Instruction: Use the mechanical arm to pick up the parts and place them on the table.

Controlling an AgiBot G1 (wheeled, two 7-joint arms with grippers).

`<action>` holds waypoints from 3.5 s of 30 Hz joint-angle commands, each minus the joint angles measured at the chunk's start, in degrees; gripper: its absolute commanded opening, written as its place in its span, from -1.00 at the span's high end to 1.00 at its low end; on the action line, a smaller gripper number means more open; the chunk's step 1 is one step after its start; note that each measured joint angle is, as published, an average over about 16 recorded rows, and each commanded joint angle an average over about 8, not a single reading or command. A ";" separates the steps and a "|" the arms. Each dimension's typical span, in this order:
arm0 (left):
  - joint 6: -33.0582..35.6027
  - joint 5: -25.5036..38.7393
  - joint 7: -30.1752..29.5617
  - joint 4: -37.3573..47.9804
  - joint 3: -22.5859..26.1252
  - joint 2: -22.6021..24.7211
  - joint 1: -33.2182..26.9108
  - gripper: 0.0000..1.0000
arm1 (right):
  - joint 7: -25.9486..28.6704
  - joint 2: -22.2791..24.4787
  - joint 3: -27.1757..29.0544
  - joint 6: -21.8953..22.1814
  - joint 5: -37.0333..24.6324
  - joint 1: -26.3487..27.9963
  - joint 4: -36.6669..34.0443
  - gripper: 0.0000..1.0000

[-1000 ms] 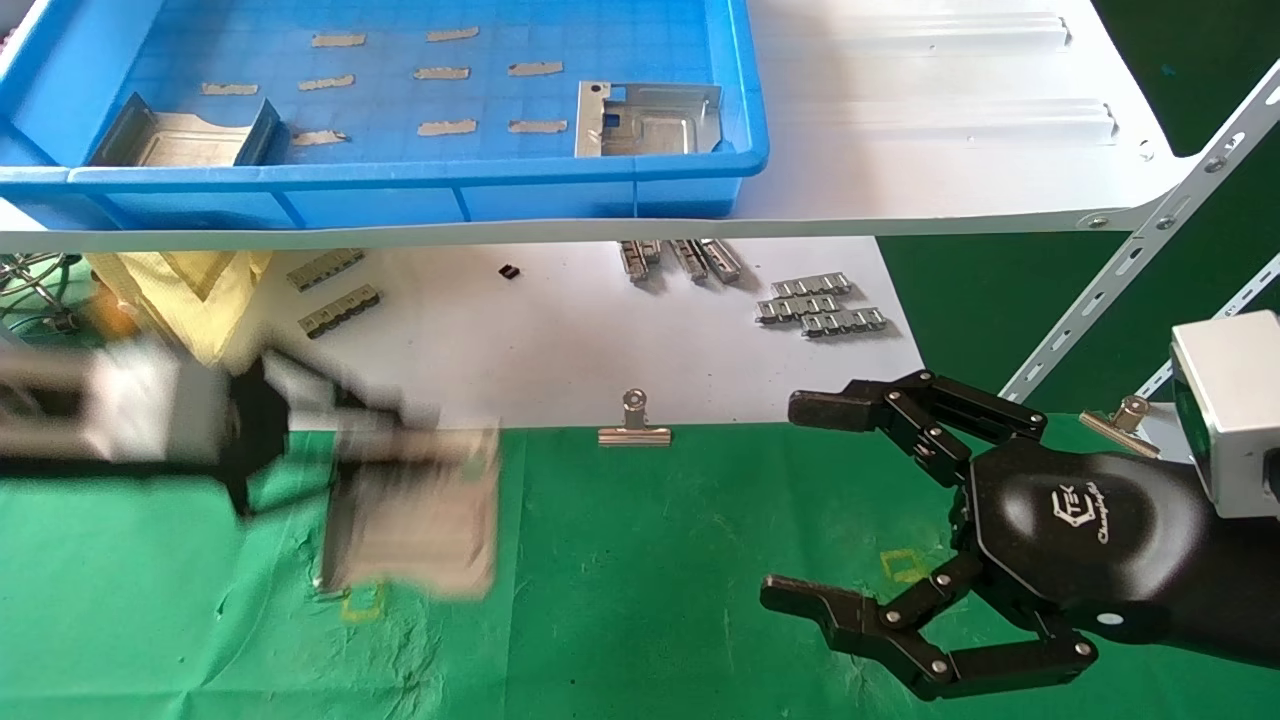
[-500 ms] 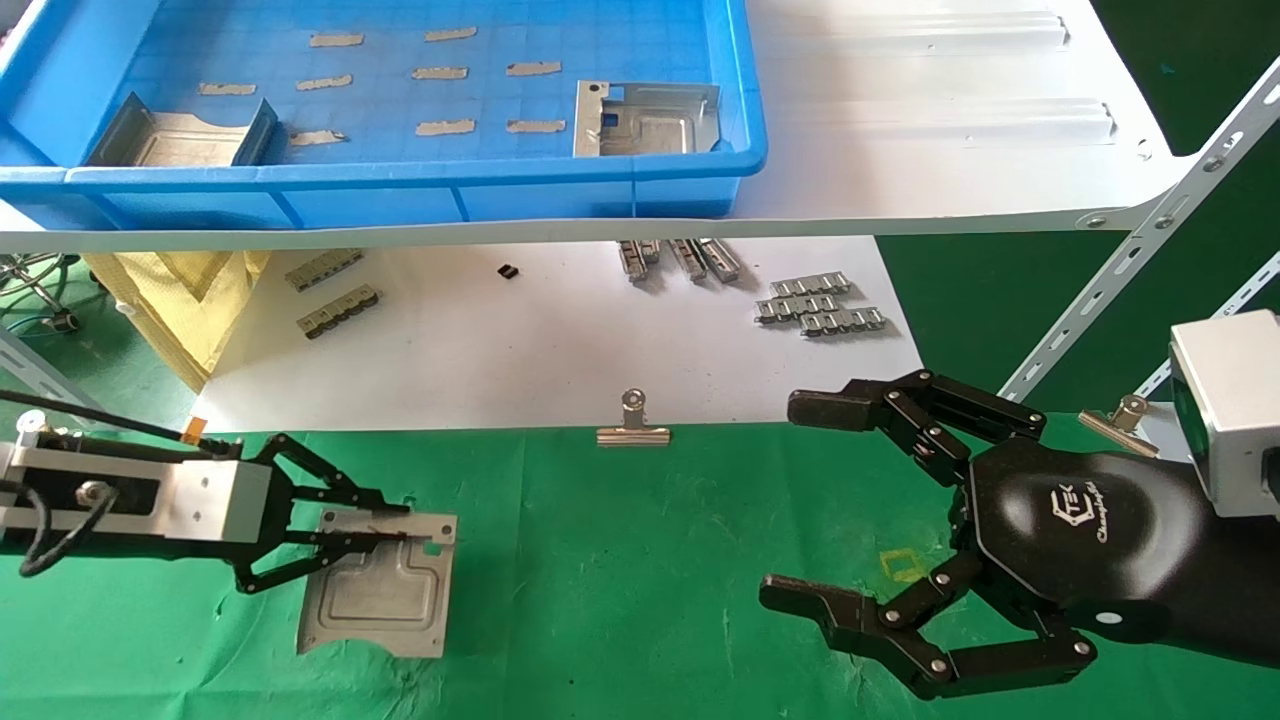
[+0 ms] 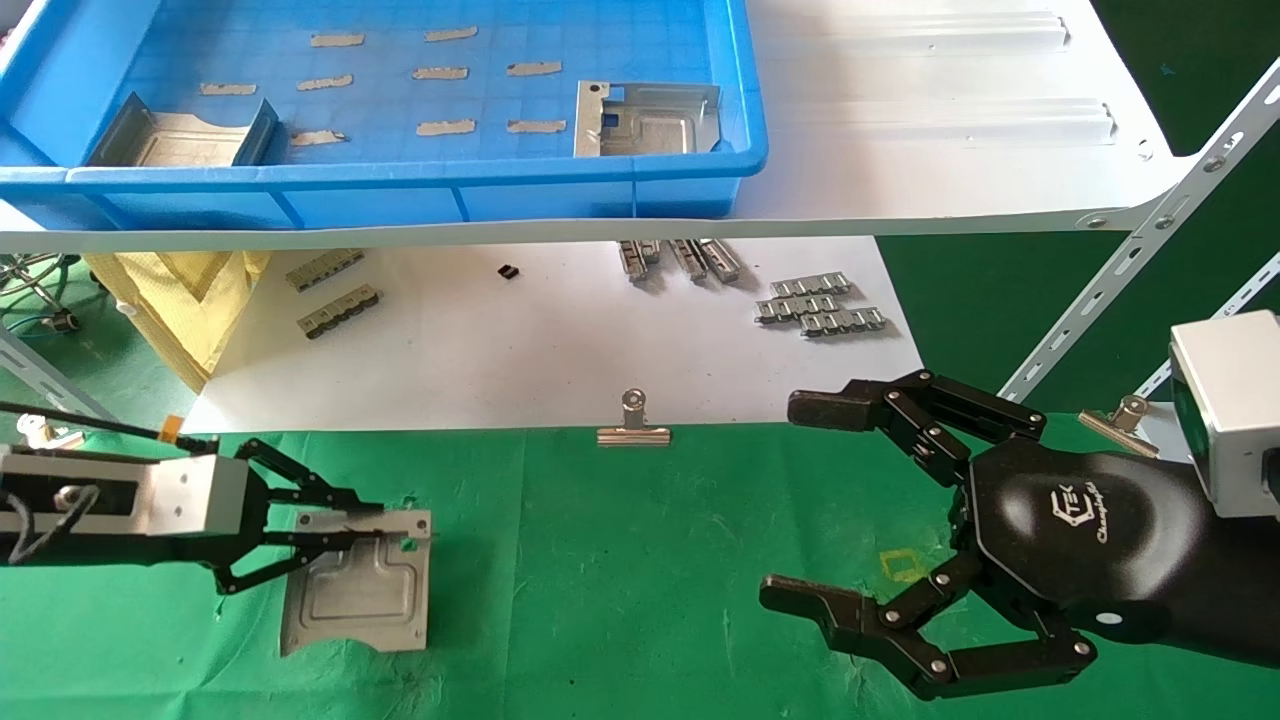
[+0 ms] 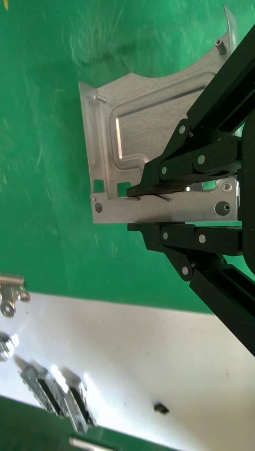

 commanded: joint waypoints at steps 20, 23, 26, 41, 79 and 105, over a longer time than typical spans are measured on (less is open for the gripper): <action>0.08 -1.20 1.50 3.87 1.17 1.19 -0.43 -1.00 | 0.00 0.00 0.00 0.00 0.00 0.00 0.00 -1.00; 0.70 -3.20 -0.13 3.99 0.30 0.79 -0.04 -1.00 | 0.00 0.00 0.00 0.00 0.00 0.00 0.00 -1.00; 1.11 -6.36 -3.57 3.89 -1.08 0.11 1.12 -1.00 | 0.00 0.00 0.00 0.00 0.00 0.00 0.00 -1.00; 1.46 -12.55 -10.75 3.37 -3.73 -1.18 4.03 -1.00 | 0.00 0.01 0.00 0.01 0.00 -0.01 -0.01 -1.00; -2.04 -21.11 -36.38 -34.22 -20.84 -8.16 22.14 -1.00 | 0.00 0.01 0.00 0.01 0.00 -0.02 -0.01 -1.00; -4.57 -27.53 -55.16 -61.41 -33.32 -13.26 35.36 -1.00 | 0.00 0.01 0.00 0.01 0.01 -0.02 -0.01 -1.00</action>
